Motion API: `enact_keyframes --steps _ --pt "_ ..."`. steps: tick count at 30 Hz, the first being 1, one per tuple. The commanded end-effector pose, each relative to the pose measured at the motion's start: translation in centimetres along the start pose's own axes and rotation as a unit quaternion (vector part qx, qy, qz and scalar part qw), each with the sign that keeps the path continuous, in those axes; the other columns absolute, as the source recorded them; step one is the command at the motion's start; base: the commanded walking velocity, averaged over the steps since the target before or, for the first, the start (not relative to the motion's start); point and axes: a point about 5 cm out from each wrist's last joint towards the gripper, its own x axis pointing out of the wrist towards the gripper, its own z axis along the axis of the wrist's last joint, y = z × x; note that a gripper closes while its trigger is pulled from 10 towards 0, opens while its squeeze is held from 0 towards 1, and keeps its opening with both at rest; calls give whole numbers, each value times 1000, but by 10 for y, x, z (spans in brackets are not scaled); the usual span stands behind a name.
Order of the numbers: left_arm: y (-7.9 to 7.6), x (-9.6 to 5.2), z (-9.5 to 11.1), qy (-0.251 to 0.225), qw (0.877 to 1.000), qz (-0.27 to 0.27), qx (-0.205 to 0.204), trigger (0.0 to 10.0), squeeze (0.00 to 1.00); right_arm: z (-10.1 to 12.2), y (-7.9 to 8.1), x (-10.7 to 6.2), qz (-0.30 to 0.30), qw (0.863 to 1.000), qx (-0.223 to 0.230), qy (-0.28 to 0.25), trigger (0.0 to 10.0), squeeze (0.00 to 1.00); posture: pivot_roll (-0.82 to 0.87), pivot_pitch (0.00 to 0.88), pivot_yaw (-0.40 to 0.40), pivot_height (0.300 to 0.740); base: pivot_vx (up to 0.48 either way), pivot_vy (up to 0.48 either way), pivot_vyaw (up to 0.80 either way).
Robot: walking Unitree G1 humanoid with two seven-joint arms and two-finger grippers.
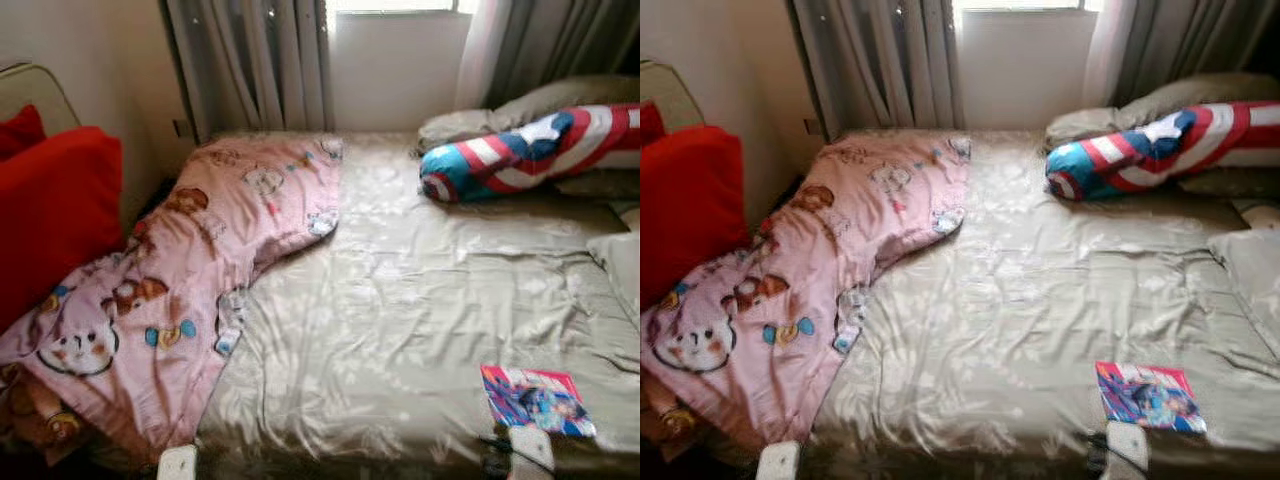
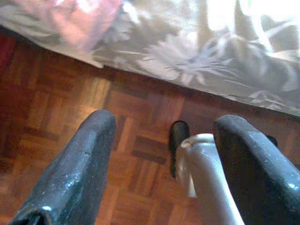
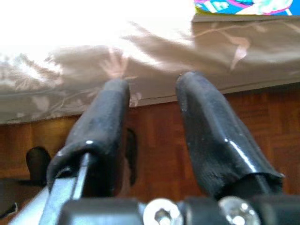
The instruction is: Clean up the room
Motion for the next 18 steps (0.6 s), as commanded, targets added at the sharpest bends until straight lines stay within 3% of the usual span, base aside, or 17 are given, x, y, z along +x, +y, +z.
enact_keyframes --steps 1,18 --pt "0 0 -3 8 1000 1 -1 10000 0 4 -1 1 -2 1000 0 -5 10000 0 -127 0 22 740 0 292 0" --pt "0 0 -1 6 1000 0 1 10000 0 5 2 2 4 1000 3 -4 10000 0 -113 0 21 740 0 289 0"
